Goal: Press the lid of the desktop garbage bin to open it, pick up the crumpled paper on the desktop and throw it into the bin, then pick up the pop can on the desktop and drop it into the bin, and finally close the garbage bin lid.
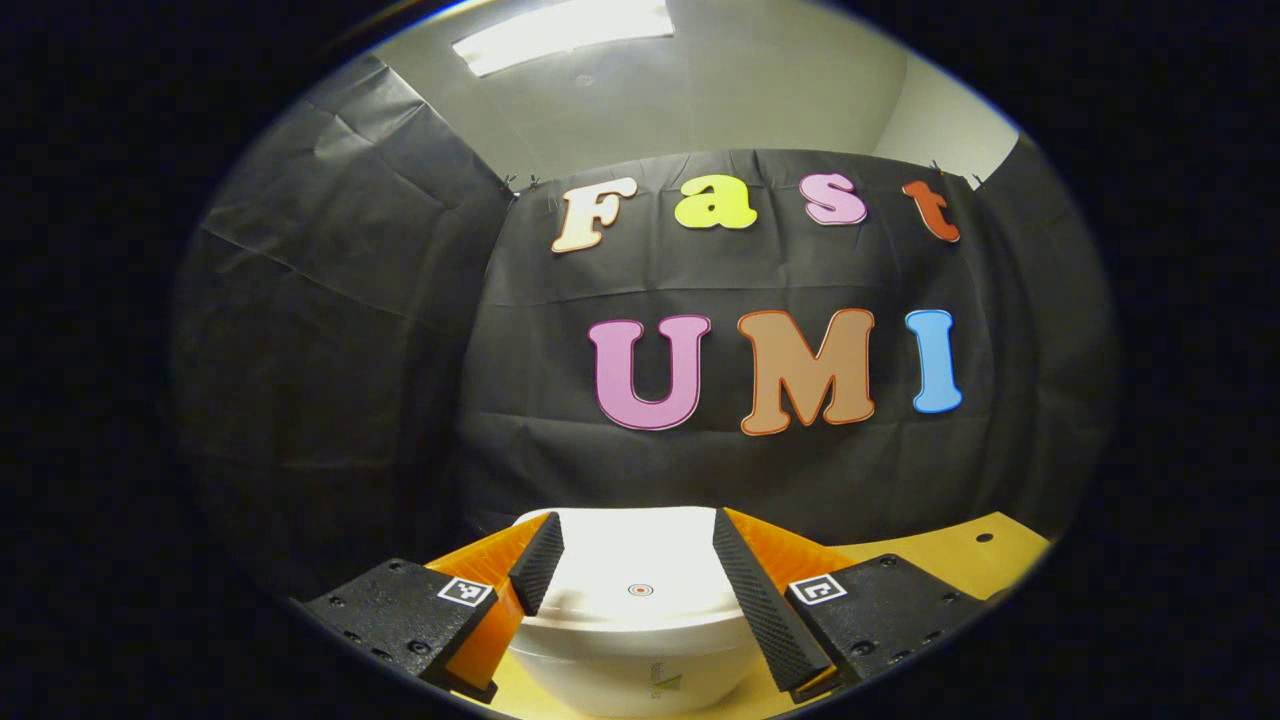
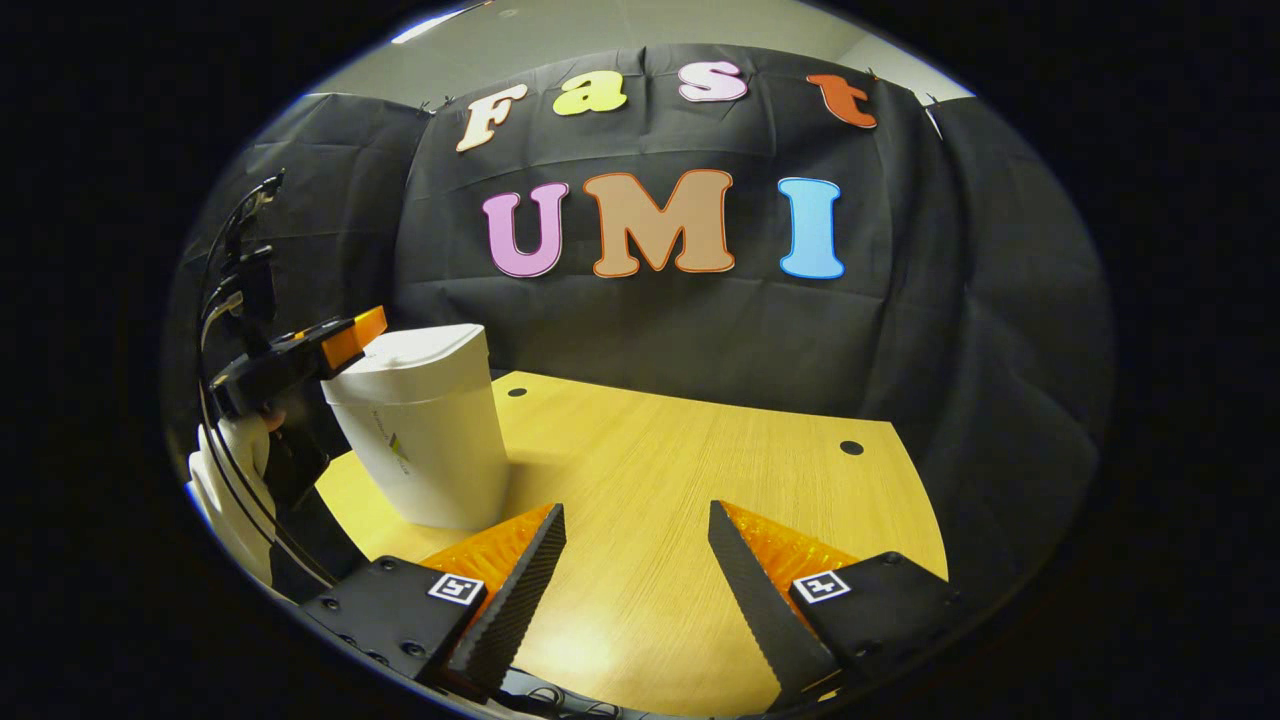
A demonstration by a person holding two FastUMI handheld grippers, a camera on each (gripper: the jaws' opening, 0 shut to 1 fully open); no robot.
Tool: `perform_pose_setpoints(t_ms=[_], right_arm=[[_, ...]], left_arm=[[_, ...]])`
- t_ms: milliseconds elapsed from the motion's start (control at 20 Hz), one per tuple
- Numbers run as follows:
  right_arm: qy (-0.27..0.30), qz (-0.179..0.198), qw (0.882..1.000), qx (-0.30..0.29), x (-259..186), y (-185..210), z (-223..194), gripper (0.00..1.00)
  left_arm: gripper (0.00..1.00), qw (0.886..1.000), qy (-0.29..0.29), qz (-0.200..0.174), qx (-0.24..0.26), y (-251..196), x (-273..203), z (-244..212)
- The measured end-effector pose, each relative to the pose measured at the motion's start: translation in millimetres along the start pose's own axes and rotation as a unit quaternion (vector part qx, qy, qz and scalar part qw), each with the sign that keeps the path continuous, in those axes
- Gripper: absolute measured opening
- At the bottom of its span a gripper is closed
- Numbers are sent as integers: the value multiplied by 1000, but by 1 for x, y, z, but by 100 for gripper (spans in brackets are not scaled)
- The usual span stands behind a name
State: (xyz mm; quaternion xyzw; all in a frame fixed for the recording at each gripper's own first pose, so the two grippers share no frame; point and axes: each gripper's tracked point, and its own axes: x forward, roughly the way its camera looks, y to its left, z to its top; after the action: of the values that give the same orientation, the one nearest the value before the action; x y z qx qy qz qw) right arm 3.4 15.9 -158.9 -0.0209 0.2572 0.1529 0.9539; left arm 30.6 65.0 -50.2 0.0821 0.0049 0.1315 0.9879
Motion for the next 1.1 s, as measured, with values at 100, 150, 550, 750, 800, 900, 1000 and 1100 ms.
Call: perform_pose_setpoints(t_ms=[100, 150, 550, 750, 800, 900, 1000, 1100], right_arm=[[-7, 0, 1000, 5, 1, 3, 5, 96], [-12, 1, 1000, 10, 1, 5, 7, 96], [-65, 5, 996, 62, -5, 24, 31, 96], [-75, 1, 995, 71, -8, 22, 36, 95], [-73, 1, 995, 75, -9, 22, 34, 96], [-71, 0, 994, 77, -10, 25, 33, 95], [-73, -4, 995, 74, -12, 25, 35, 95], [-78, -6, 994, 72, -14, 26, 38, 96]], left_arm=[[92, 1000, 1, -12, -25, -6, -10, 6], [92, 999, 2, -21, -33, -12, -16, 7], [92, 993, 31, -107, -48, -57, -71, -6], [92, 991, 42, -118, -47, -61, -75, -12], [93, 991, 43, -119, -47, -61, -75, -13], [93, 990, 45, -124, -51, -62, -75, -14], [92, 989, 47, -127, -56, -61, -74, -15], [93, 989, 47, -130, -61, -62, -72, -14]])
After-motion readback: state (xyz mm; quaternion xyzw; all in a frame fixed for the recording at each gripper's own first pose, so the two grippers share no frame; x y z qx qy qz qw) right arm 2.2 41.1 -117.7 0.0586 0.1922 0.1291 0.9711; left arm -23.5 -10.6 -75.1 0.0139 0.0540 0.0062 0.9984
